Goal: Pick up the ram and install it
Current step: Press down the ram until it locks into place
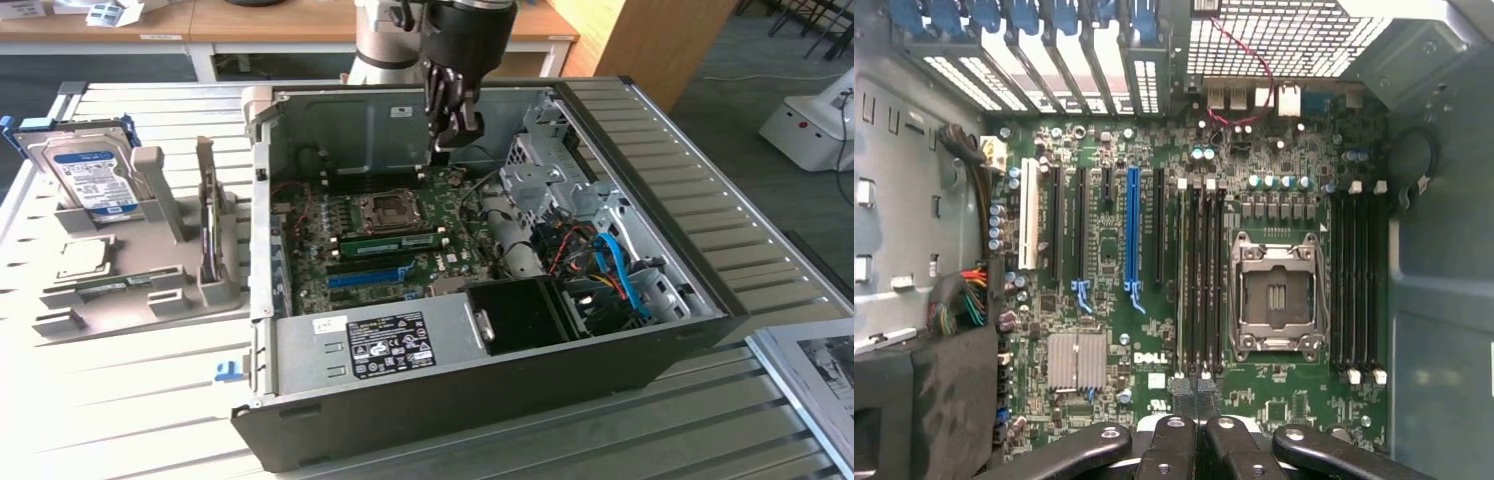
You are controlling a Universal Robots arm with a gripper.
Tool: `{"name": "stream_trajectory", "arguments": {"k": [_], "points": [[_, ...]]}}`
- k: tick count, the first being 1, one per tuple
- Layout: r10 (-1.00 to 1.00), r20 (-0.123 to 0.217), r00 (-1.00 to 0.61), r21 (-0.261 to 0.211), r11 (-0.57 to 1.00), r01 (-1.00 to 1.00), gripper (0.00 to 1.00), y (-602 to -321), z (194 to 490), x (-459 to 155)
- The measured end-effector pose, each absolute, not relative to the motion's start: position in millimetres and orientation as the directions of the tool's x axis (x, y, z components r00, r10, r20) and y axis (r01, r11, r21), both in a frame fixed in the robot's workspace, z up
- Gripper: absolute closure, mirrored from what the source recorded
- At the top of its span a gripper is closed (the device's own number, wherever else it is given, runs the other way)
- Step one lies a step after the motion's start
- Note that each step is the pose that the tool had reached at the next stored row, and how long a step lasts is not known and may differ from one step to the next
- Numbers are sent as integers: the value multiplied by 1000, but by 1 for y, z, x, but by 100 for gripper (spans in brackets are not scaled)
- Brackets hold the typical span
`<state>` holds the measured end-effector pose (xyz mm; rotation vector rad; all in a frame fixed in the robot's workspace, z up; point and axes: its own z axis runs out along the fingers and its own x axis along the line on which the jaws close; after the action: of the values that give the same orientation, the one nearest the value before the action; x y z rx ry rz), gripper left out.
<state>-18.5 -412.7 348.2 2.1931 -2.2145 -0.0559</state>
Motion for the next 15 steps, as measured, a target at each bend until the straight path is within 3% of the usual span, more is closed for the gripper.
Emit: {"name": "stream_trajectory", "arguments": {"k": [15], "points": [[-1000, -10, -10, 41, 10, -999, 90, -413, 347, 1]]}}
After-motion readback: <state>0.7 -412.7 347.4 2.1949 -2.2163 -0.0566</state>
